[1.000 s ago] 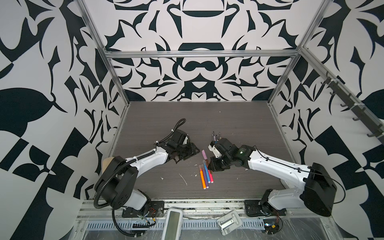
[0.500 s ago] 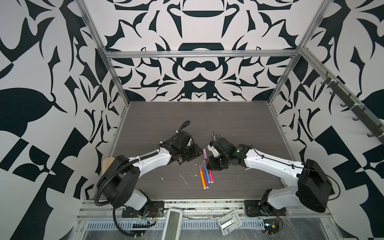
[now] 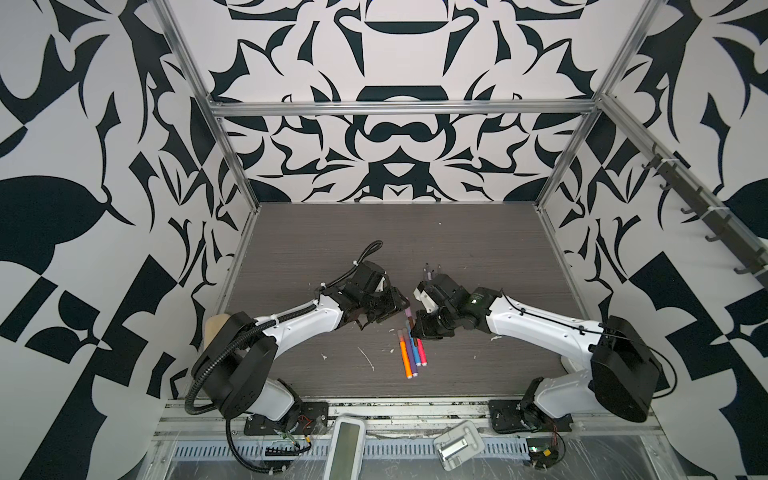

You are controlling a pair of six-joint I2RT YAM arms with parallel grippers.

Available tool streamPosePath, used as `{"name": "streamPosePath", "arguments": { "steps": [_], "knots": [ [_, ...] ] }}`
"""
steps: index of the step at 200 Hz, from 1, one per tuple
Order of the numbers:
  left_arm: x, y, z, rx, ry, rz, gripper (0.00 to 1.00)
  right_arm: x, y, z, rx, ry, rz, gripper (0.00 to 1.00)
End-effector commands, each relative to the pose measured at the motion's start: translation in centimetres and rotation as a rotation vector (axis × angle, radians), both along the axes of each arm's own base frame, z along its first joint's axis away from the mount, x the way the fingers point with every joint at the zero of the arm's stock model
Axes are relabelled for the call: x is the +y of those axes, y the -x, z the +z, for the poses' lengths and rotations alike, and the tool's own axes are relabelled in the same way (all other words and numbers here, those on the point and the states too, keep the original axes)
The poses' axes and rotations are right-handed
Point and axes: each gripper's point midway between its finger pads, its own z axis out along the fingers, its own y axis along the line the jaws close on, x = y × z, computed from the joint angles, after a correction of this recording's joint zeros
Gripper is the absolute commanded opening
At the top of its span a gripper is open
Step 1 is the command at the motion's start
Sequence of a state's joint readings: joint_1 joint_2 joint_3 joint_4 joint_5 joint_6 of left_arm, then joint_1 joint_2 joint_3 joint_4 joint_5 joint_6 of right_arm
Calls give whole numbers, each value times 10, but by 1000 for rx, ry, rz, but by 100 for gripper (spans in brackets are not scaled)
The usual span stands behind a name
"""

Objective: Open the pen caps
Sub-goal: 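Lift the brown pen with the right gripper while the left gripper approaches its lilac cap, then grip the lilac cap with the left gripper and pull it off the pen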

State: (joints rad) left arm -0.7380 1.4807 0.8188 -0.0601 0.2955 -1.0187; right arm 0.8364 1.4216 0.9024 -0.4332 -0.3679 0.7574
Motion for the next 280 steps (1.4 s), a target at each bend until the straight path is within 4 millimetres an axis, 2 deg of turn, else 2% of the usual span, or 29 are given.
{"name": "streamPosePath", "arguments": {
  "steps": [1, 28, 64, 70, 73, 87, 96, 104, 119, 166, 203, 207, 210, 219, 241, 261, 280],
  "knots": [
    [-9, -3, 6, -6, 23, -10, 51, 17, -8, 30, -46, -104, 17, 0],
    [-11, -2, 5, -2, 27, -19, 42, 18, -7, 31, -46, -108, 20, 0],
    [-9, -3, 7, -10, 22, -11, 2, 19, -7, 31, -45, -121, 19, 0],
    [-9, -2, 7, -9, 22, -12, 0, 19, -8, 32, -47, -123, 18, 0],
    [-10, -2, 8, -10, 23, -12, 0, 20, -8, 32, -49, -125, 19, 2],
    [-10, -2, 10, -15, 27, -15, 0, 19, -9, 33, -56, -124, 10, 31],
    [-9, -2, 11, -20, 28, -16, 0, 18, -11, 33, -67, -124, -3, 45],
    [-9, -2, 12, -24, 28, -14, 0, 18, -13, 33, -70, -122, -14, 49],
    [-8, -3, 13, -28, 24, -11, 0, 19, -15, 31, -70, -116, -21, 49],
    [-6, -1, 15, -26, 27, -6, 0, 21, -22, 20, -53, -80, -44, 45],
    [-2, -1, 24, -43, 32, 11, 0, 21, -20, 7, -24, -57, -41, 48],
    [-1, 0, 24, -45, 31, 12, 0, 21, -20, 6, -22, -59, -40, 44],
    [-1, 0, 24, -45, 30, 15, 0, 20, -20, 6, -23, -60, -41, 37],
    [1, 0, 24, -47, 27, 18, 0, 20, -19, 6, -25, -70, -42, 0],
    [9, 0, 20, -50, -13, 23, 0, 13, -13, 7, -44, -78, -54, 0],
    [34, -21, 19, -63, -79, 32, 0, 8, 9, 4, -62, -77, -33, 0],
    [91, -70, 28, -68, -132, 124, 0, 18, 53, -14, -16, -117, 47, 0]
  ]
}}
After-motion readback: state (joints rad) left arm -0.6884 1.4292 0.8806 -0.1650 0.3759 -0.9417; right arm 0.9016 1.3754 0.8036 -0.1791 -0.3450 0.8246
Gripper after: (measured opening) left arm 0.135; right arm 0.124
